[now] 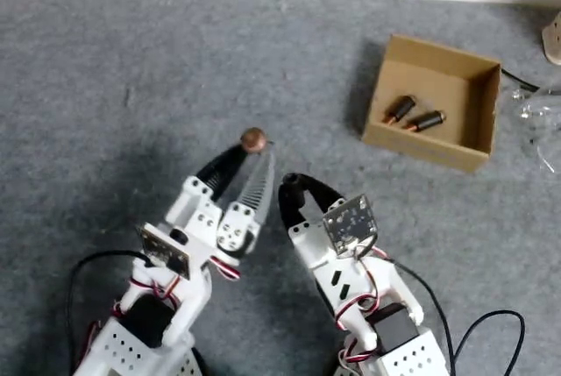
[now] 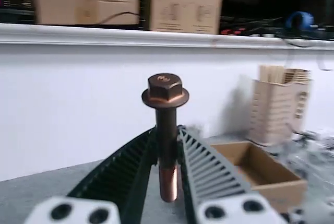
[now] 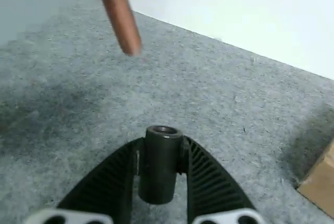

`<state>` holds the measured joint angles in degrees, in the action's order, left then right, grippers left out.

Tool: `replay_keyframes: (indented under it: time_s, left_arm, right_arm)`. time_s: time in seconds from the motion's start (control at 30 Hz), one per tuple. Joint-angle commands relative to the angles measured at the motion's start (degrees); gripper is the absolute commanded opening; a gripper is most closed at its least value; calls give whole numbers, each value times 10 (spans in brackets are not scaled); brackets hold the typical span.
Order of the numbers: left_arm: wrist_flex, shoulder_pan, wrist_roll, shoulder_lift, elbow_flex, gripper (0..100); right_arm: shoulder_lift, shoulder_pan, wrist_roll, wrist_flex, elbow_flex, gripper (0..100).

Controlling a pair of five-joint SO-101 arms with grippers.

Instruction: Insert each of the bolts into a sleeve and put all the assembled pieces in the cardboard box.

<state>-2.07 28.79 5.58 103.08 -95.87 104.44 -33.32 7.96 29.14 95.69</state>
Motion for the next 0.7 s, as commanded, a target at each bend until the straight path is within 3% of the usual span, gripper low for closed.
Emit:
replay_keyframes:
  time_s: [0.0,0.1,0.37,0.67]
  left_arm:
    - [-27,51,4,9,-14,6]
    - [-58,50,4,12,-14,6]
    - [-58,8,4,14,-14,6]
    - [-30,7,4,14,-14,6]
  right_arm:
    - [4,-8,11,-20,73,4]
    - [7,-7,12,-22,73,4]
    - [7,-6,10,-52,73,4]
    - [7,-6,-20,-69,73,4]
